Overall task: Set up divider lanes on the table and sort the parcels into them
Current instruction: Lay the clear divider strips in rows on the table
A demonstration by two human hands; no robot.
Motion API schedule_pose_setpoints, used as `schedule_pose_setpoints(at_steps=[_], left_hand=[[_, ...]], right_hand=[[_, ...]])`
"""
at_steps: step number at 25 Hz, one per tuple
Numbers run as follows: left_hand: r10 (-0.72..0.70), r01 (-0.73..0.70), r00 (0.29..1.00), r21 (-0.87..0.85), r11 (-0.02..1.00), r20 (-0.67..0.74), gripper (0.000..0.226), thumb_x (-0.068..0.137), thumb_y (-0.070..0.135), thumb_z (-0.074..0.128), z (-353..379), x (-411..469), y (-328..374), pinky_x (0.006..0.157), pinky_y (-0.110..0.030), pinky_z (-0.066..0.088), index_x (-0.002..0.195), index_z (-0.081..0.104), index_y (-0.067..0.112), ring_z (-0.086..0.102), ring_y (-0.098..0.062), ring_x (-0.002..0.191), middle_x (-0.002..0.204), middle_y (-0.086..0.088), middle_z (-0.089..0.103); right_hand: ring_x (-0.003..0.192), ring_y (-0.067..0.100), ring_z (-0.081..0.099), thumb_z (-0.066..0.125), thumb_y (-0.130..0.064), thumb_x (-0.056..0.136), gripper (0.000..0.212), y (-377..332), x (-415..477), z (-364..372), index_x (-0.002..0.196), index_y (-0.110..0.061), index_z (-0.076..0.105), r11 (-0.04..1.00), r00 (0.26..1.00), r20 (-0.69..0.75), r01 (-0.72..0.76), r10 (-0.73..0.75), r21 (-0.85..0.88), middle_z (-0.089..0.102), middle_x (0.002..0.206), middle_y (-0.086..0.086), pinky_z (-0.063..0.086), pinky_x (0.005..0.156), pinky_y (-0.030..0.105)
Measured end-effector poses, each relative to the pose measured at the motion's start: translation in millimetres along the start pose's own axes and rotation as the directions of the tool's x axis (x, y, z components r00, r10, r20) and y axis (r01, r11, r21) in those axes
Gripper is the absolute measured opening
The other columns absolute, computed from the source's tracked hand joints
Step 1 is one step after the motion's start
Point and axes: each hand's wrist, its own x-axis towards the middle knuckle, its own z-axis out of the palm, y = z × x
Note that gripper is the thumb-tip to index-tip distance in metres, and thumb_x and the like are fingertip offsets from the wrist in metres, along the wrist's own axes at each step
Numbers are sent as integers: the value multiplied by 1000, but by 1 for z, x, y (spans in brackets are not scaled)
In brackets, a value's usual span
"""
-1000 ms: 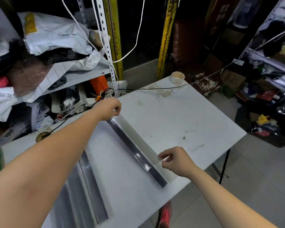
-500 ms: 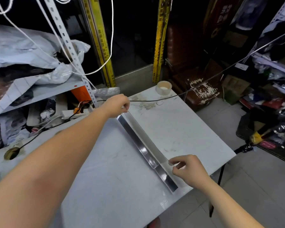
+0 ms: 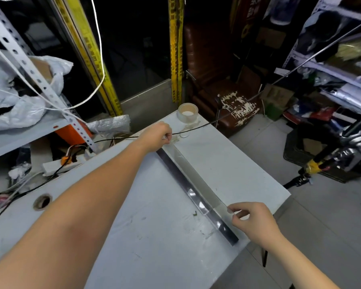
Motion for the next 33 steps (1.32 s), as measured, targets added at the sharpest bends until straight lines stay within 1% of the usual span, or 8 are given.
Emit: schedule_pose_setpoints(at_steps=[4, 7, 12, 15, 20, 23, 26, 33], left_hand=[[29, -29, 1000, -22, 999, -2, 7, 88, 8, 71, 7, 23, -8, 76, -27, 44, 91, 70, 15, 52, -16, 91, 93, 2, 60], [9, -9, 1000, -54, 998, -5, 9, 89, 9, 72, 10, 36, -11, 79, -28, 48, 95, 70, 16, 52, -15, 90, 96, 3, 59], [14, -14, 1000, -34, 999, 10, 10, 90, 11, 74, 10, 48, -16, 83, -32, 51, 96, 68, 17, 54, -18, 94, 98, 2, 60], [14, -13, 999, -11, 1000, 48, 11, 90, 11, 72, 16, 48, -19, 85, -35, 54, 96, 67, 19, 55, -19, 94, 100, 0, 61], [27, -26, 1000, -24, 999, 10, 10, 92, 10, 71, 20, 52, -15, 89, -42, 52, 97, 67, 17, 55, -21, 97, 103, -2, 59], [17, -17, 1000, -36, 999, 2, 10, 93, 13, 70, 24, 55, -16, 91, -42, 52, 100, 66, 19, 55, -22, 99, 107, -2, 58], [1, -3, 1000, -68, 998, -26, 11, 94, 14, 70, 30, 59, -15, 92, -41, 52, 101, 64, 20, 55, -22, 99, 109, 1, 56], [11, -16, 999, -98, 995, -53, 14, 93, 14, 71, 37, 64, -16, 91, -36, 50, 101, 62, 22, 54, -21, 100, 107, 4, 52]], right_hand=[[78, -7, 67, 70, -12, 84, 25, -4, 6, 1, 96, -31, 81, 999, 999, -20, -38, 38, 3, 74, 90, -26, 55, 64, 18], [80, -6, 68, 70, -12, 83, 26, -5, 9, 2, 93, -34, 80, 999, 998, -48, -39, 38, -20, 74, 90, -27, 60, 73, 29], [80, -8, 67, 71, -17, 83, 40, -12, 14, 4, 75, -56, 65, 999, 997, -73, 7, -10, -38, 68, 86, -41, 57, 70, 23], [83, -9, 67, 70, -15, 84, 36, -6, 15, 7, 80, -51, 70, 1000, 995, -99, -22, 21, -3, 68, 88, -42, 56, 71, 22], [85, -7, 67, 69, -13, 84, 27, 2, 19, 6, 98, -33, 80, 999, 996, -80, -43, 44, 14, 73, 96, -30, 51, 70, 13], [85, -6, 67, 69, -13, 84, 27, 4, 19, 6, 99, -34, 80, 998, 995, -77, -64, 65, 17, 73, 97, -29, 53, 73, 18], [85, -4, 67, 68, -11, 84, 29, 5, 20, 5, 95, -36, 78, 998, 997, -57, -59, 59, 14, 74, 97, -27, 53, 71, 19], [87, -3, 68, 68, -11, 85, 28, 9, 23, -3, 95, -35, 78, 998, 996, -57, -66, 65, -11, 74, 96, -27, 58, 79, 25]])
